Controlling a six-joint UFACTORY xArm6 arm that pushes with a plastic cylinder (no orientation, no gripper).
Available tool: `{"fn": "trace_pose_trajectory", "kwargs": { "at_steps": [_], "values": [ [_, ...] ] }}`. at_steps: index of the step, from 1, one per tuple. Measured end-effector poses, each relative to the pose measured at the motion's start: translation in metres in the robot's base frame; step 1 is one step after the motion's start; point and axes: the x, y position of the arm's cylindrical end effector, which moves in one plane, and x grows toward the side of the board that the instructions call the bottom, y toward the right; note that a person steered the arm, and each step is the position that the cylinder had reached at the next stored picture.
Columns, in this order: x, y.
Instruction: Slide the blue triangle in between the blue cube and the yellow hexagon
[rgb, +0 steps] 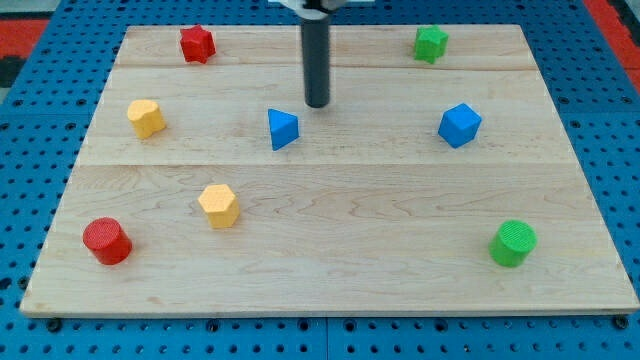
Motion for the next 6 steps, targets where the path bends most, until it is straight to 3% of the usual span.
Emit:
{"fn": "trace_pose_trajectory", "kwargs": {
  "at_steps": [3,4,5,6],
  "values": [
    [0.008,-0.103],
    [0.06,-0.05],
    [0.061,-0.021],
    [0.018,-0.004]
  ]
}}
